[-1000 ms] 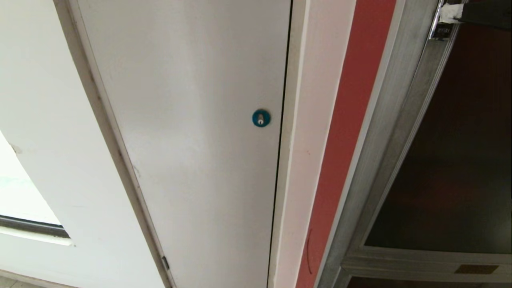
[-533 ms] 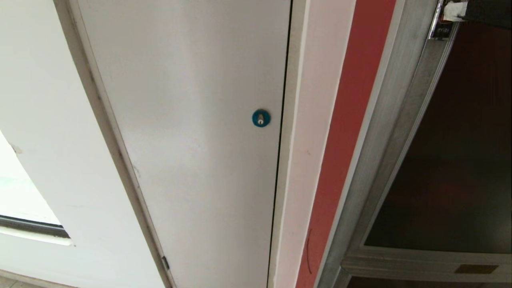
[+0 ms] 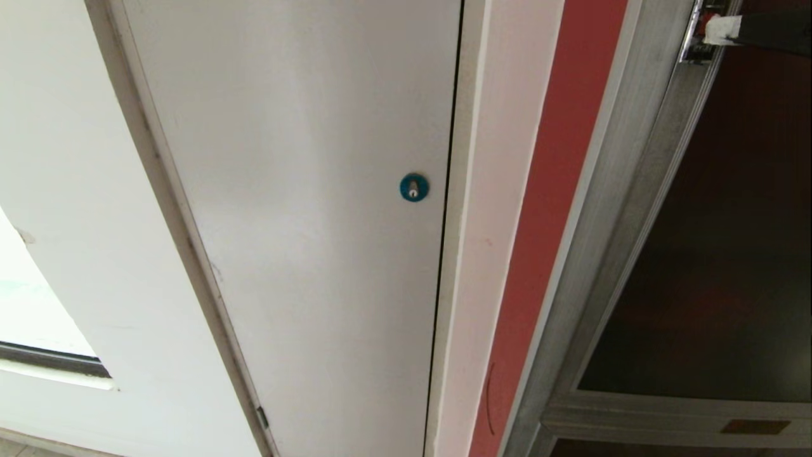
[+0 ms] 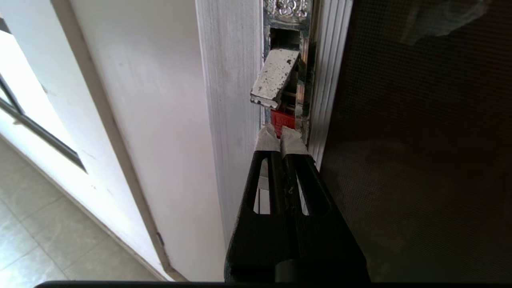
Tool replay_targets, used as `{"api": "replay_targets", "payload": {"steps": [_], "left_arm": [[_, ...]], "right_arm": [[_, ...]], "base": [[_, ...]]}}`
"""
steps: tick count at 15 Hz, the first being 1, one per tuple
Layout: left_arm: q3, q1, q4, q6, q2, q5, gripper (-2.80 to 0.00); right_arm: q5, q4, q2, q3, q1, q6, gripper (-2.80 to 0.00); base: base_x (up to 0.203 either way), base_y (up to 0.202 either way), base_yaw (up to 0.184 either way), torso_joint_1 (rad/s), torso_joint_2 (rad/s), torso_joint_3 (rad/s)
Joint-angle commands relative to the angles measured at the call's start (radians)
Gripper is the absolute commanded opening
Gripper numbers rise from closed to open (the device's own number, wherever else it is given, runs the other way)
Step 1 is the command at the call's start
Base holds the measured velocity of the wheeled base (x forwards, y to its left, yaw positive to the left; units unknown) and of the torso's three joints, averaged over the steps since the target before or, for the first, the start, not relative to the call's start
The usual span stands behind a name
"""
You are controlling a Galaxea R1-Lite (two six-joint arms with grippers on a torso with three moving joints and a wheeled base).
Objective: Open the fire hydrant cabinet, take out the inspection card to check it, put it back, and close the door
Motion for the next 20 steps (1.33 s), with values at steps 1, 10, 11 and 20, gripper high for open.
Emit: {"api": "replay_targets", "payload": {"steps": [1, 10, 11, 20], "left_arm": [[0.001, 0.000, 0.000, 0.000, 0.001, 0.000, -2.80], [0.000, 0.000, 0.000, -0.001, 0.001, 0.000, -2.80], [0.000, 0.000, 0.000, -0.001, 0.001, 0.000, -2.80], [0.000, 0.000, 0.000, -0.001, 0.001, 0.000, -2.80]], "right_arm": [[0.000, -0.001, -0.004, 0.000, 0.001, 0.000, -2.80], [0.003, 0.049, -0.134, 0.082, 0.062, 0.000, -2.80], [0.003, 0.060, -0.149, 0.087, 0.065, 0.000, -2.80], [-0.152, 0.063, -0.224, 0.151, 0.117, -0.023, -2.80]], "base": [[0.000, 0.000, 0.000, 0.000, 0.00, 0.000], [0.000, 0.000, 0.000, 0.000, 0.00, 0.000], [0.000, 0.000, 0.000, 0.000, 0.00, 0.000], [0.000, 0.000, 0.000, 0.000, 0.00, 0.000]]}}
